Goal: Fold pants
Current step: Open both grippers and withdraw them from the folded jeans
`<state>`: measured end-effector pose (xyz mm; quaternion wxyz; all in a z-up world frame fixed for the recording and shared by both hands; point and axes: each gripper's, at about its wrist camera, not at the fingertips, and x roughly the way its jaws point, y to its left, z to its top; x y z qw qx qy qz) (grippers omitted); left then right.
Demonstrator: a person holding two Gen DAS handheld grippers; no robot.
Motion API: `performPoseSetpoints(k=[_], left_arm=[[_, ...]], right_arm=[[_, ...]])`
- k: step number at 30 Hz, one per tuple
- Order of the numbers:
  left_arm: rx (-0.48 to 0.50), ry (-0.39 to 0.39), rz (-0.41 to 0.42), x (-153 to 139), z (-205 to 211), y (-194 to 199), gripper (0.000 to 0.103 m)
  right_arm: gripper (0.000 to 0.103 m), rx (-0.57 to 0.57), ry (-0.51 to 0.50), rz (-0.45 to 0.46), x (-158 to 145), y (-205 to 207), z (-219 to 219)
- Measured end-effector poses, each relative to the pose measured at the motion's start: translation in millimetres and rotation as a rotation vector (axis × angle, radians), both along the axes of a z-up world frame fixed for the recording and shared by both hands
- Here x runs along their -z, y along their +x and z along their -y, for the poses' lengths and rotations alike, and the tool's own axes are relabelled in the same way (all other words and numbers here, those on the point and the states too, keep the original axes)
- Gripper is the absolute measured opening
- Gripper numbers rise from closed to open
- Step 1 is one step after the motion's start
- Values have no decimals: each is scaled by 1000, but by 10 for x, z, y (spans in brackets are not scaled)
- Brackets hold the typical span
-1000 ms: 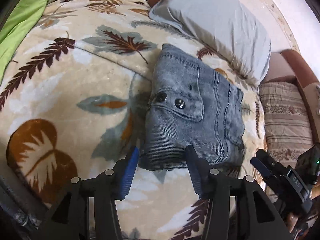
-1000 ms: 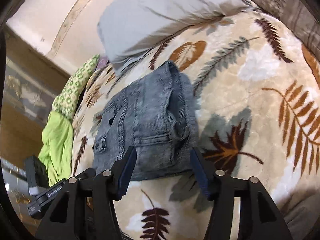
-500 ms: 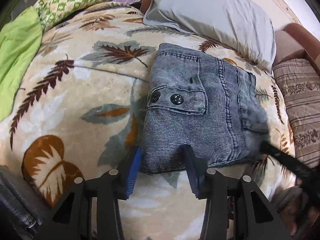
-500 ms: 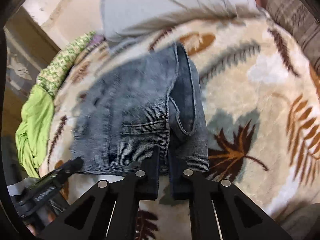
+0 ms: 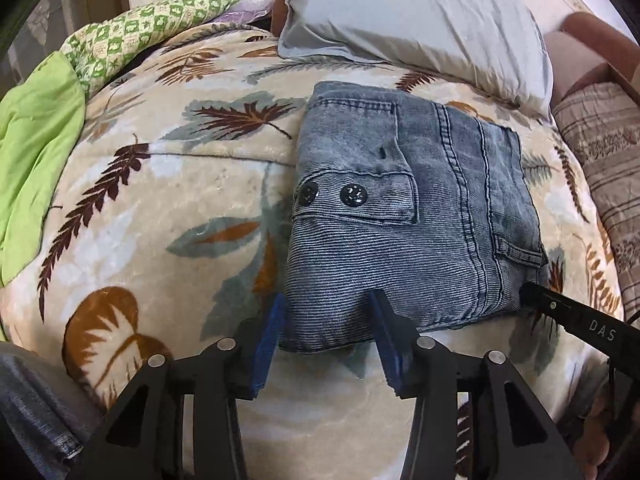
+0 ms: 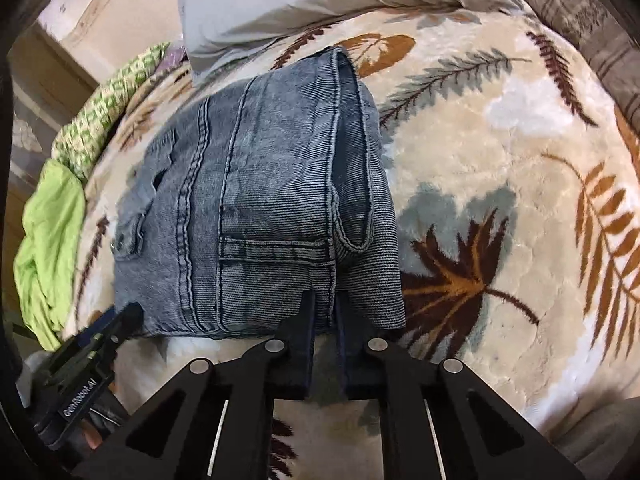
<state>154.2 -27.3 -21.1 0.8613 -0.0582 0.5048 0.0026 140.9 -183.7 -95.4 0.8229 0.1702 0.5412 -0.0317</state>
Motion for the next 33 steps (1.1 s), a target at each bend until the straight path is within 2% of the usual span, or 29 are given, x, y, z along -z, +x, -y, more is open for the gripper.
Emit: performPoseSetpoints(k=[2, 6, 8, 12, 14, 17, 20, 23, 24, 26, 29, 33], left_arm=[[-1, -25, 6, -37, -77, 4, 48], [2, -57, 82, -212, -159, -91, 50], [9, -48, 121, -284, -160, -156, 56], [-6, -5, 202, -408, -144, -348, 61], [-17, 19, 262, -484, -132, -504, 61], [-33, 39, 343, -557, -111, -737, 67], [-60, 54, 373, -596, -81, -985, 72], [-62, 22, 317, -539, -79, -1121, 73], [-50, 2, 267, -491, -72, -1139, 73], [-48, 2, 233, -452, -63, -1144, 73], [-63, 27, 228, -455, -53, -1172, 73], [-80, 90, 269, -561, -39, -1202, 74]], right_arm=[[19, 20, 30, 16, -47, -55, 36], [50, 29, 13, 87, -279, -208, -16], [58, 36, -18, 115, -377, -314, -58], [66, 38, -55, 156, -507, -508, -136], [67, 49, -68, 175, -568, -603, -152], [68, 62, -81, 212, -666, -725, -175], [73, 80, -120, 255, -781, -882, -203], [75, 79, -145, 289, -860, -1017, -226], [75, 74, -147, 292, -871, -1035, -238], [75, 63, -144, 291, -878, -1045, -260], [75, 49, -150, 288, -870, -1037, -311], [75, 33, -179, 304, -903, -1063, -403]])
